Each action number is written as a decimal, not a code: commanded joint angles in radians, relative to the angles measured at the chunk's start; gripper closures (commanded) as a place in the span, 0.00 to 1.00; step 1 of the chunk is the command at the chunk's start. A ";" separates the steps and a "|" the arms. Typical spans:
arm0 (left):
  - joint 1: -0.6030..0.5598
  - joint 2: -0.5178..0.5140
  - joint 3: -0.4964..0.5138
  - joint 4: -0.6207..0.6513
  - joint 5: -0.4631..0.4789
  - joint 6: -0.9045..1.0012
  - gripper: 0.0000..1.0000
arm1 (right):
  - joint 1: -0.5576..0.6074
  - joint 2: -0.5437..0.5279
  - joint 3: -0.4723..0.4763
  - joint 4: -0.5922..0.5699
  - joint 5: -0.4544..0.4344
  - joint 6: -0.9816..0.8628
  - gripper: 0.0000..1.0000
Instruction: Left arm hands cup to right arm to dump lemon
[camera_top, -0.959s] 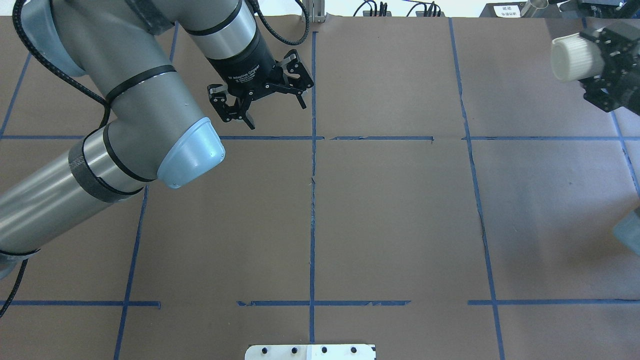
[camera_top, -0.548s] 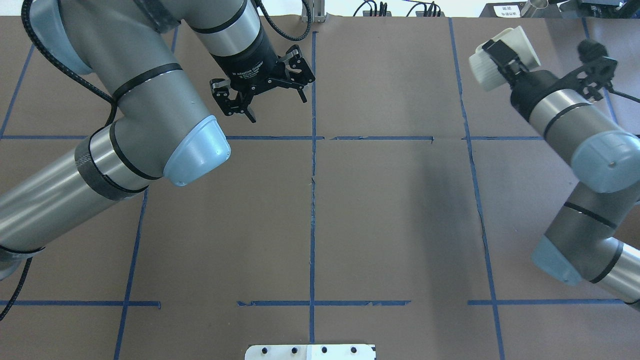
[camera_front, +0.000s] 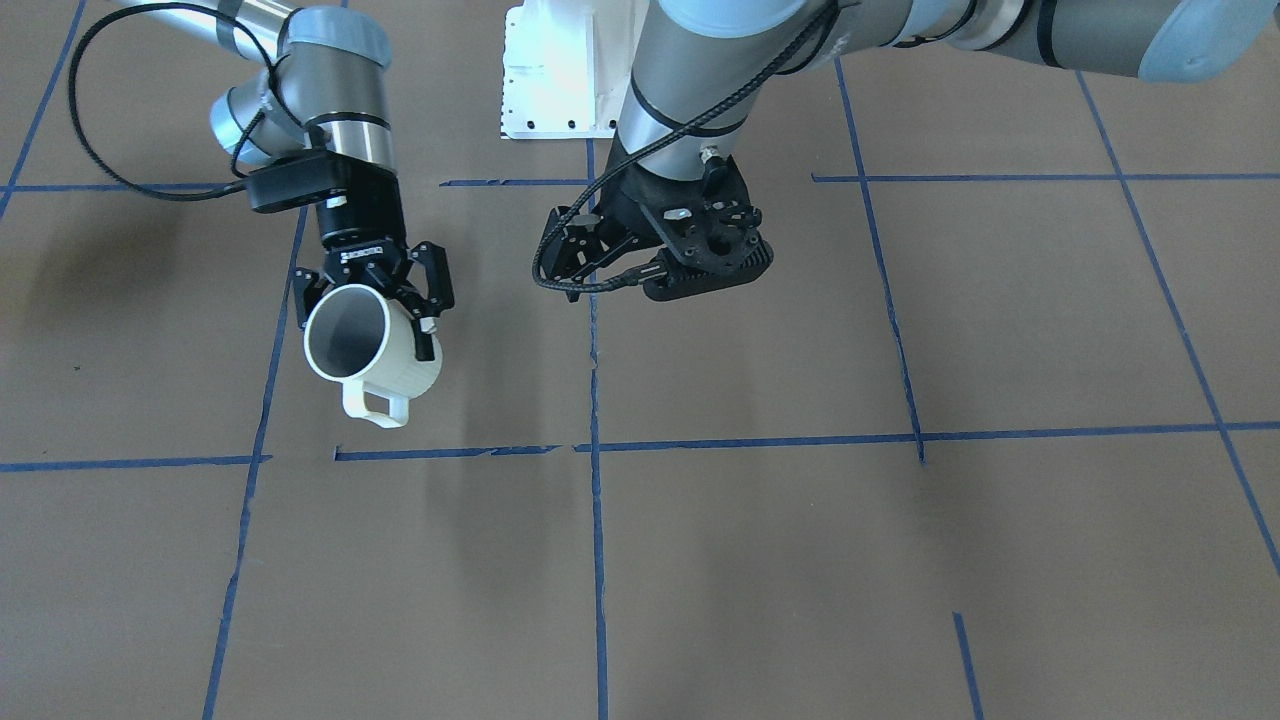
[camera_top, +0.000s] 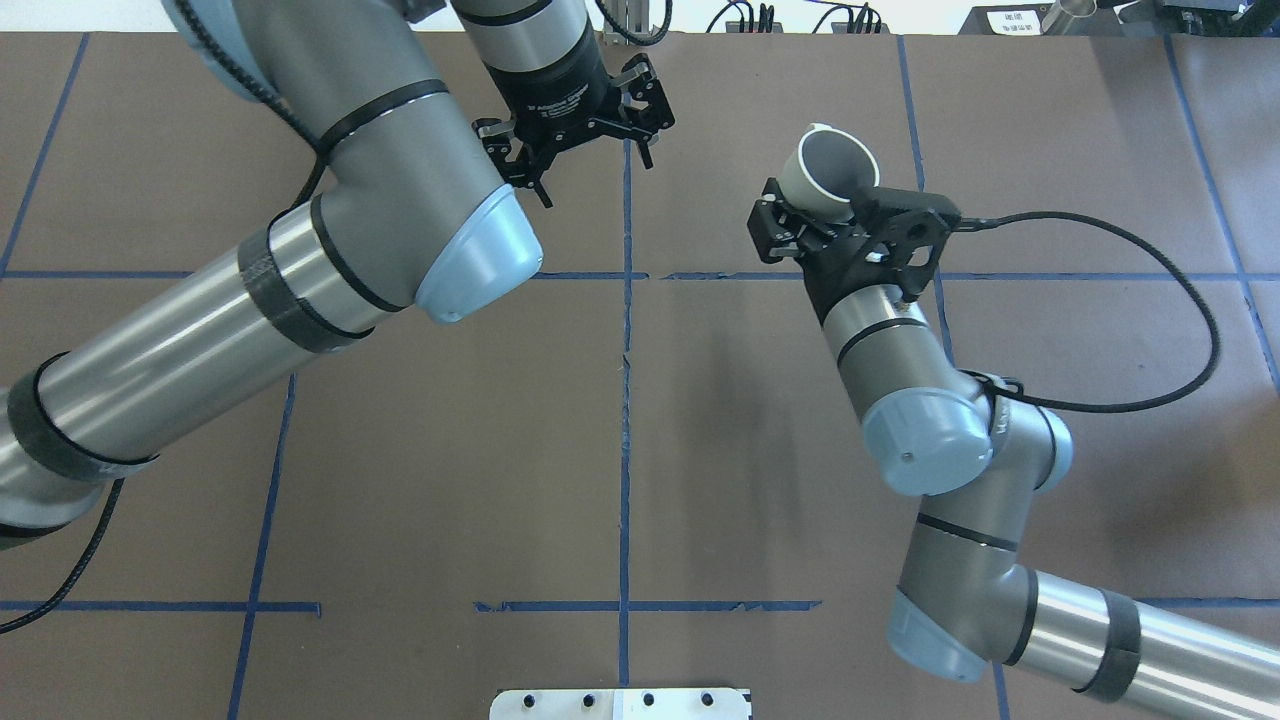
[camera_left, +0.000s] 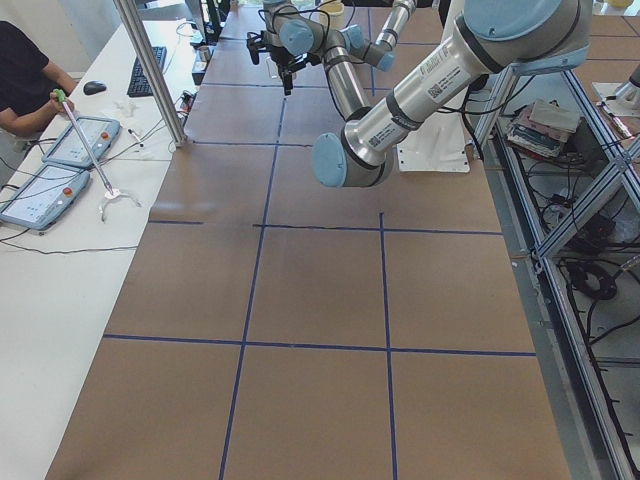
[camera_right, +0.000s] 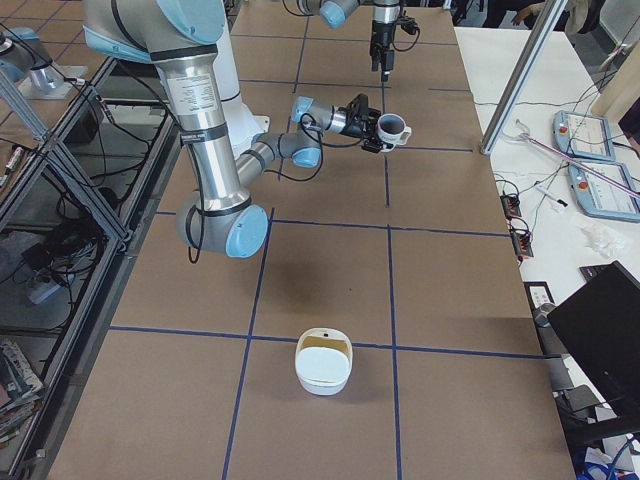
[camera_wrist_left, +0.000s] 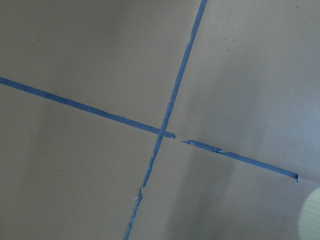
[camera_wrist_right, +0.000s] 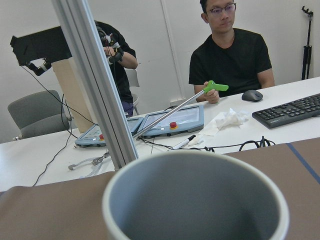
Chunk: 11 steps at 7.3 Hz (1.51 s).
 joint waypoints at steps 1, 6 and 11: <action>0.005 -0.088 0.105 -0.003 0.001 0.011 0.02 | -0.049 0.095 -0.071 -0.066 -0.066 -0.104 0.84; 0.062 -0.165 0.219 0.000 -0.002 0.039 0.03 | -0.070 0.109 -0.095 -0.077 -0.132 -0.219 0.84; 0.094 -0.160 0.222 -0.001 0.006 0.048 0.12 | -0.107 0.111 -0.106 -0.074 -0.195 -0.230 0.82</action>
